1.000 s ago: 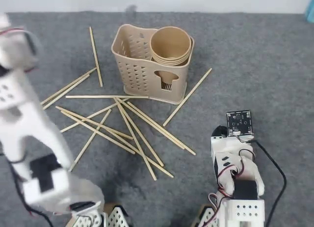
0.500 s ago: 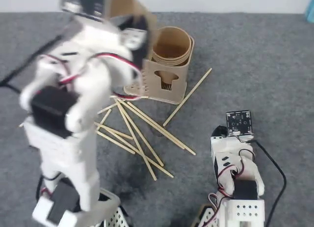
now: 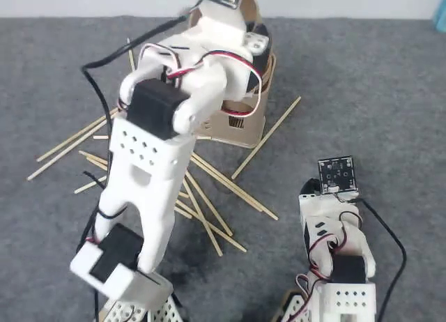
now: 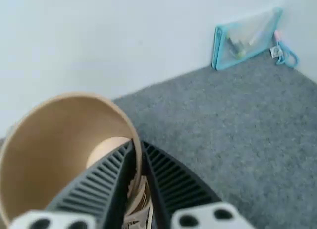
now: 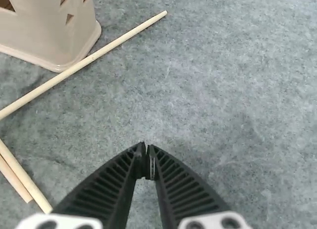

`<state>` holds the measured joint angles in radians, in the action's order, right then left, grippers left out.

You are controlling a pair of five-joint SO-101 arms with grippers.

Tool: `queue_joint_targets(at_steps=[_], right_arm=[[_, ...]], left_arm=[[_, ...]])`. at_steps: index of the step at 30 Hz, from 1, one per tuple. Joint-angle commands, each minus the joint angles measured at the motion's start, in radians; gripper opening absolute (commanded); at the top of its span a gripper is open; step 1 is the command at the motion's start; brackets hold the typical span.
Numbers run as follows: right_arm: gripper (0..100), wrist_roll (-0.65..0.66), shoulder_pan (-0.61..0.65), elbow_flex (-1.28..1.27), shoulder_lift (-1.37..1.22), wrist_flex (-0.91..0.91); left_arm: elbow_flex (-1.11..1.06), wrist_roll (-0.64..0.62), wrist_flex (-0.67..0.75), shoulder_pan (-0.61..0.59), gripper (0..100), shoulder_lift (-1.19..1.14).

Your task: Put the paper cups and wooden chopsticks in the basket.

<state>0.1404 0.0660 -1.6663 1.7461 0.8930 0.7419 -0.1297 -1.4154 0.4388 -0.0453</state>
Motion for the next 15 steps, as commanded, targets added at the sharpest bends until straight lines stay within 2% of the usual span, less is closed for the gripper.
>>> queue_joint_targets(at_steps=[1,9,15], right_arm=[[0.9,0.017,0.007,-0.02,0.015,0.004],[0.9,0.017,0.007,-0.02,0.015,0.008],[0.9,0.017,0.007,-0.02,0.015,0.008]], left_arm=[[0.001,0.032,-0.003,0.005,1,-0.018],[0.002,0.037,0.025,-0.038,1,-0.077],[0.001,0.163,-0.057,-0.041,1,-0.094]])
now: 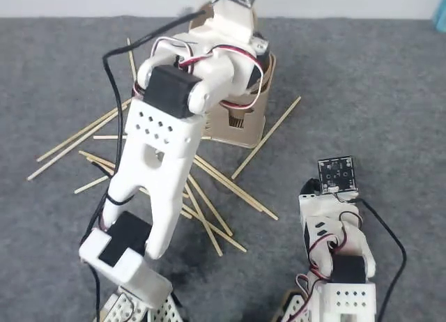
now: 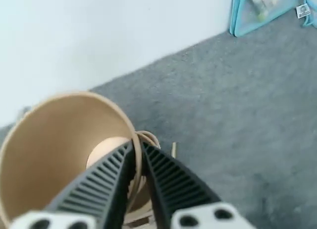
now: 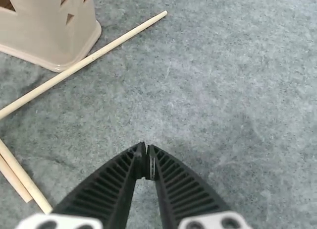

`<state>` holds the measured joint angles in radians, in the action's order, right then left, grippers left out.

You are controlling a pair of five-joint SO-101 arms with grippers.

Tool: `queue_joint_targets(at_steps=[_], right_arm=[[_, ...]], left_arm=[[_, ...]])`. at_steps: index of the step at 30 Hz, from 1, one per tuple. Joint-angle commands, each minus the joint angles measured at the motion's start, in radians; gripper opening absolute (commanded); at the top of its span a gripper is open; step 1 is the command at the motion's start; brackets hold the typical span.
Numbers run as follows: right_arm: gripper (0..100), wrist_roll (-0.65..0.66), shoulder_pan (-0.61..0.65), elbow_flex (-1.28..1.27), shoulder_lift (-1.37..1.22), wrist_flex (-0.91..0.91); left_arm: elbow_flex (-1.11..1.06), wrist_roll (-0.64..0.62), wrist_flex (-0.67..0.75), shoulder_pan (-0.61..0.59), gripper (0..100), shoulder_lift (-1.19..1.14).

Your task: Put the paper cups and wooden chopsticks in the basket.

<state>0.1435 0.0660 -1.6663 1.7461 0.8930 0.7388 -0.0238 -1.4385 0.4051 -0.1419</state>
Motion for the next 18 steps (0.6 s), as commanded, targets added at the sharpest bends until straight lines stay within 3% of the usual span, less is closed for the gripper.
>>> queue_joint_targets(at_steps=[1,6,9,12,18], right_arm=[[0.9,0.014,0.007,-0.02,0.015,0.008],[0.9,0.014,0.007,-0.02,0.015,0.005],[0.9,0.014,0.007,-0.02,0.015,0.005],[0.9,0.014,0.007,-0.02,0.015,0.005],[0.9,0.014,0.007,-0.02,0.015,0.005]], left_arm=[[0.004,0.072,-0.048,-0.008,1,0.002],[0.008,0.086,-0.066,-0.008,3,0.002],[0.005,0.054,-0.068,-0.008,15,0.005],[0.016,-0.061,-0.057,-0.017,22,0.011],[0.162,-0.115,-0.081,-0.032,18,0.012]])
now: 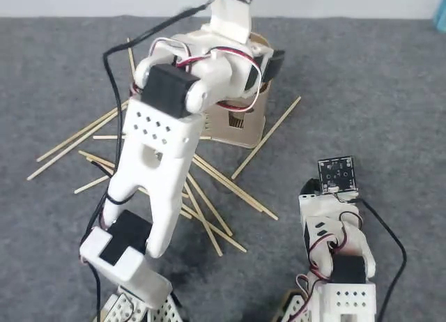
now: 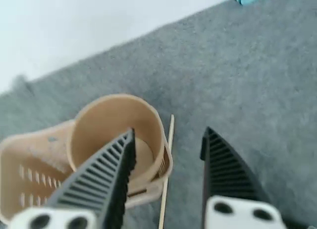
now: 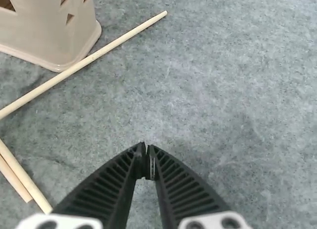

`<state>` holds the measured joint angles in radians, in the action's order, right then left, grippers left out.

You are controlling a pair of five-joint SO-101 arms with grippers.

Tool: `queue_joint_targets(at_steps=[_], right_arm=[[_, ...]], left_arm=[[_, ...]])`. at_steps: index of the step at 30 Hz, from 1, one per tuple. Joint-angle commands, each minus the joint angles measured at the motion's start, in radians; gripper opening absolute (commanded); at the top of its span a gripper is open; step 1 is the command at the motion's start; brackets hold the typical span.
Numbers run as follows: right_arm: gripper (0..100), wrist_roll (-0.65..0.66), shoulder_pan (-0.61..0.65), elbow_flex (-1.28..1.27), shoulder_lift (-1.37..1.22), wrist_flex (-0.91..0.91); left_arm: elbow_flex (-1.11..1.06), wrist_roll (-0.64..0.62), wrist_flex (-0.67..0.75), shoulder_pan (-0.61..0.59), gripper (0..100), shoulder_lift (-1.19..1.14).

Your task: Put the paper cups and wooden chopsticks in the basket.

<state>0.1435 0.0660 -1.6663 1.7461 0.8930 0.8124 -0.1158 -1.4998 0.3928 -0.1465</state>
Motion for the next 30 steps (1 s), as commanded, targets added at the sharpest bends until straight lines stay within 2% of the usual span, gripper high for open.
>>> queue_joint_targets(at_steps=[1,6,12,16,21,25,30], right_arm=[[0.9,0.014,0.007,-0.02,0.015,0.005],[0.9,0.014,0.007,-0.02,0.015,0.004],[0.9,0.014,0.008,-0.02,0.015,0.004],[0.9,0.014,0.008,-0.02,0.015,0.005],[0.9,0.014,0.008,-0.02,0.015,0.005],[0.9,0.014,0.008,-0.02,0.015,0.005],[0.9,0.014,0.008,-0.02,0.015,0.008]], left_arm=[[0.107,-0.023,-0.031,-0.02,17,0.017],[0.136,-0.023,-0.061,-0.02,1,0.015],[0.17,-0.025,-0.175,0.026,1,0.095],[0.157,-0.101,-0.261,0.035,1,0.175],[-0.067,-0.126,-0.247,-0.009,1,0.284],[-0.325,-0.126,-0.109,-0.043,1,0.387],[-0.624,-0.13,0.221,-0.081,1,0.511]])
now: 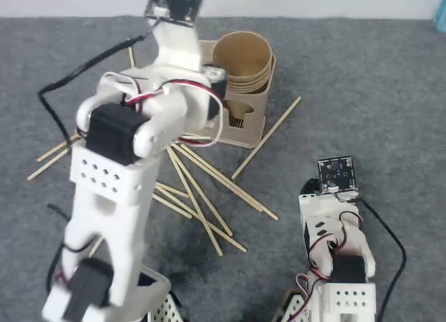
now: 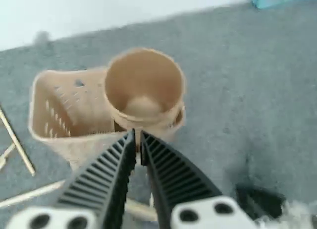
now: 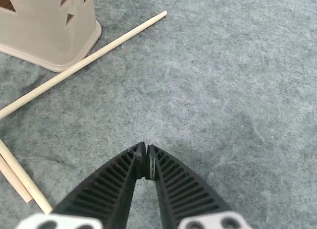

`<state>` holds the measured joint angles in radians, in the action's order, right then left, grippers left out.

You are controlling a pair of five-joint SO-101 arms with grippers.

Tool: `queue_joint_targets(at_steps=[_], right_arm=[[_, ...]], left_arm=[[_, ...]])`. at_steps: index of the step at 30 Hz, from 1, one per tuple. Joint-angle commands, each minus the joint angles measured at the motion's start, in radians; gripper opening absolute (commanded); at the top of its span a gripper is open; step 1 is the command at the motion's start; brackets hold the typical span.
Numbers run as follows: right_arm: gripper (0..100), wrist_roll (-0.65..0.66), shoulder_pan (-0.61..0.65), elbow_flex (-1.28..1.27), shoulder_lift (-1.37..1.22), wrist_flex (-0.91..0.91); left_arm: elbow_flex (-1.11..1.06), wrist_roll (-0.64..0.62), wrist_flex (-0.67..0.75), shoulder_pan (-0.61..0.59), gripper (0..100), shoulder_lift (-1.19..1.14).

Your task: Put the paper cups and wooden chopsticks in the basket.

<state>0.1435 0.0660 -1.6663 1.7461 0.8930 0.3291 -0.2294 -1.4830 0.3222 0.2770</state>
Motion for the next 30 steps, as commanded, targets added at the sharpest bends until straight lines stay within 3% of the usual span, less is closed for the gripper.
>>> queue_joint_targets(at_steps=[1,10,13,22,30], right_arm=[[0.9,0.014,0.008,-0.02,0.015,0.008],[0.9,0.014,0.008,-0.02,0.015,0.008],[0.9,0.014,0.008,-0.02,0.015,0.007],[0.9,0.014,0.008,-0.02,0.015,0.004],[0.9,0.014,0.008,-0.02,0.015,0.002]], left_arm=[[-0.193,-0.02,0.273,-0.011,1,0.103],[-0.634,-0.021,0.893,-0.006,1,0.097],[-0.763,-0.02,1.014,-0.02,1,0.098],[-0.944,-0.015,1.073,-0.018,1,0.089],[-0.86,-0.015,1.063,-0.051,1,0.181]])
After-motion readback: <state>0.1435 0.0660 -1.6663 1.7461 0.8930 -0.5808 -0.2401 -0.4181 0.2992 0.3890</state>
